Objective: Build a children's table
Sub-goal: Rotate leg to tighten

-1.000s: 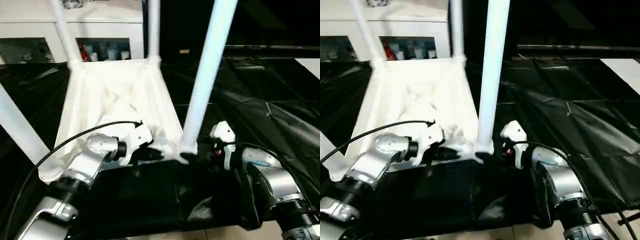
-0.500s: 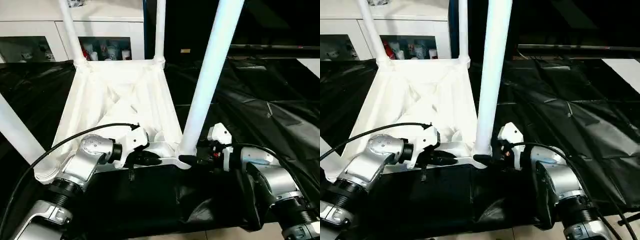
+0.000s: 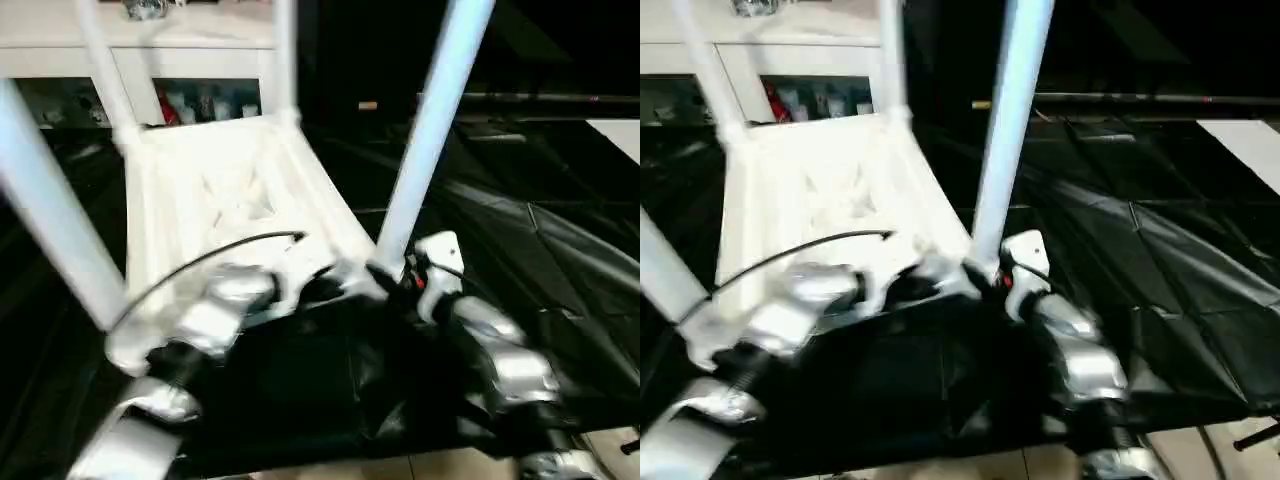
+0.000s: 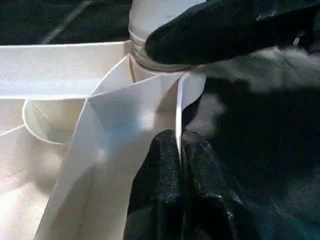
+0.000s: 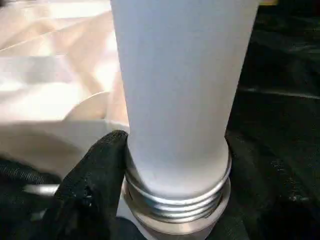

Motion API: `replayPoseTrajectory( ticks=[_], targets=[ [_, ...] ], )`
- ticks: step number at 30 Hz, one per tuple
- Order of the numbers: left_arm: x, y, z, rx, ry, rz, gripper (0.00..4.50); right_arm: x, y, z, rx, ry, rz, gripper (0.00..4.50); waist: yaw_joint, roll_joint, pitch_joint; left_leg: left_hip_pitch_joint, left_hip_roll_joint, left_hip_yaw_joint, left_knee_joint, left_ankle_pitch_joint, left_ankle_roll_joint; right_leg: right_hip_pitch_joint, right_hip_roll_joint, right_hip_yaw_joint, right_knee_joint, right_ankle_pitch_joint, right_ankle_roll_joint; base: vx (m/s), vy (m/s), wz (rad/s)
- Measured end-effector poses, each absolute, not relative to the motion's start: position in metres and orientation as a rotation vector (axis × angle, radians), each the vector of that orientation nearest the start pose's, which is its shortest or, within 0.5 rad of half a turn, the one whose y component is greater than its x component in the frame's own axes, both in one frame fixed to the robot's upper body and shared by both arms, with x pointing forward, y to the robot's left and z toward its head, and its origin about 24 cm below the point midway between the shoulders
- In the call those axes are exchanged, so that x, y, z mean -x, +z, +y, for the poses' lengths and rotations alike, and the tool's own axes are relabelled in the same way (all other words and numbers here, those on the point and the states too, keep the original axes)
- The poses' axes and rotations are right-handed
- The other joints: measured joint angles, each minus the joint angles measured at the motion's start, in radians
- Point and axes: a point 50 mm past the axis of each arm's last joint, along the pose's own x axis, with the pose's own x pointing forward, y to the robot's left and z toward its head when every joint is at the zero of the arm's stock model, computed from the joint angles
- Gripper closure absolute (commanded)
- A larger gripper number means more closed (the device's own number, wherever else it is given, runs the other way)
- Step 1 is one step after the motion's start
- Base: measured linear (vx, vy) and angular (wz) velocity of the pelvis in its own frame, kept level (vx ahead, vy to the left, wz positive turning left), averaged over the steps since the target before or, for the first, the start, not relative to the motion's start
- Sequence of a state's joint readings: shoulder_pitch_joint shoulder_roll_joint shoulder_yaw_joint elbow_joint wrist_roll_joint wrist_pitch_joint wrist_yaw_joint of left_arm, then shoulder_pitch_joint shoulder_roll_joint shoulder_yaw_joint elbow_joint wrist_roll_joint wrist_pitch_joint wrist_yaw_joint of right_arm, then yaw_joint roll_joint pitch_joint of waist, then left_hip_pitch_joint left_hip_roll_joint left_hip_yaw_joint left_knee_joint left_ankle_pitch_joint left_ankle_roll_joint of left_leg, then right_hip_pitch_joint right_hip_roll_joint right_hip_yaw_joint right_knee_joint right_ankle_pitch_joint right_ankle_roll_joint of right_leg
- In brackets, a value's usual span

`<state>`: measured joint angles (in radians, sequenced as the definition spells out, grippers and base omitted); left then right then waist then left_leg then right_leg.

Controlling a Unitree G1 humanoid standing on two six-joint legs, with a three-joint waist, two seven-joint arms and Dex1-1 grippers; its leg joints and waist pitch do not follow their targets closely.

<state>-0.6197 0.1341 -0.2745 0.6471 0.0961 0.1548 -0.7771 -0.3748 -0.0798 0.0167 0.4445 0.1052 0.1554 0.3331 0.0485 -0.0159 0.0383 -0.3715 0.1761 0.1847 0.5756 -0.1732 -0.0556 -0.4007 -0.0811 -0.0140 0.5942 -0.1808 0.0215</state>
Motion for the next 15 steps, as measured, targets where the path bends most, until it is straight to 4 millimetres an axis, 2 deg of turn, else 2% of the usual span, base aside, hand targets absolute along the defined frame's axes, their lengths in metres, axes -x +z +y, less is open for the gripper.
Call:
replayPoseTrajectory(
  ticks=[3, 4, 7, 9, 15],
  targets=[
    [-0.330, 0.041, 0.067, -0.356, -1.019, 0.352, 4.50, -0.319, 0.028, -0.122, -0.029, 0.385, 0.232, 1.81, -0.001, 0.000, -0.001, 0.000, 0.000, 0.000, 0.000, 0.000, 0.000, 0.001, -0.001, 0.000, 0.000, 0.000, 0.000, 0.000, 0.000, 0.00],
    [-0.330, 0.041, 0.066, -0.357, -1.022, 0.351, 4.50, -0.318, 0.028, -0.122, -0.030, 0.385, 0.229, 1.25, -0.001, 0.000, -0.001, 0.000, 0.000, 0.000, 0.000, 0.000, 0.000, 0.001, -0.001, 0.000, 0.000, 0.000, 0.000, 0.000, 0.000, 0.00],
    [-0.330, 0.041, 0.067, -0.355, -1.028, 0.349, 4.50, -0.318, 0.028, -0.122, -0.040, 0.406, 0.222, 1.05, -0.001, 0.000, -0.001, 0.000, 0.000, 0.000, -0.001, 0.000, 0.000, 0.001, -0.001, -0.001, 0.000, 0.000, 0.000, 0.000, 0.000, 0.00],
    [-0.330, 0.042, 0.070, -0.354, -1.037, 0.347, 4.50, -0.317, 0.029, -0.126, -0.046, 0.442, 0.223, 0.76, -0.001, 0.000, -0.001, 0.000, 0.000, 0.000, -0.001, 0.000, 0.000, 0.001, -0.001, -0.001, 0.000, 0.000, 0.000, 0.000, 0.000, 0.00],
    [-0.324, 0.043, 0.090, -0.339, -1.122, 0.334, 4.50, -0.307, 0.037, -0.147, 0.040, 0.719, 0.252, 0.65, -0.001, 0.000, 0.000, -0.002, 0.001, 0.000, -0.002, 0.000, 0.000, -0.001, 0.000, -0.002, 0.001, 0.000, 0.000, 0.000, 0.000, 0.00]
  ],
)
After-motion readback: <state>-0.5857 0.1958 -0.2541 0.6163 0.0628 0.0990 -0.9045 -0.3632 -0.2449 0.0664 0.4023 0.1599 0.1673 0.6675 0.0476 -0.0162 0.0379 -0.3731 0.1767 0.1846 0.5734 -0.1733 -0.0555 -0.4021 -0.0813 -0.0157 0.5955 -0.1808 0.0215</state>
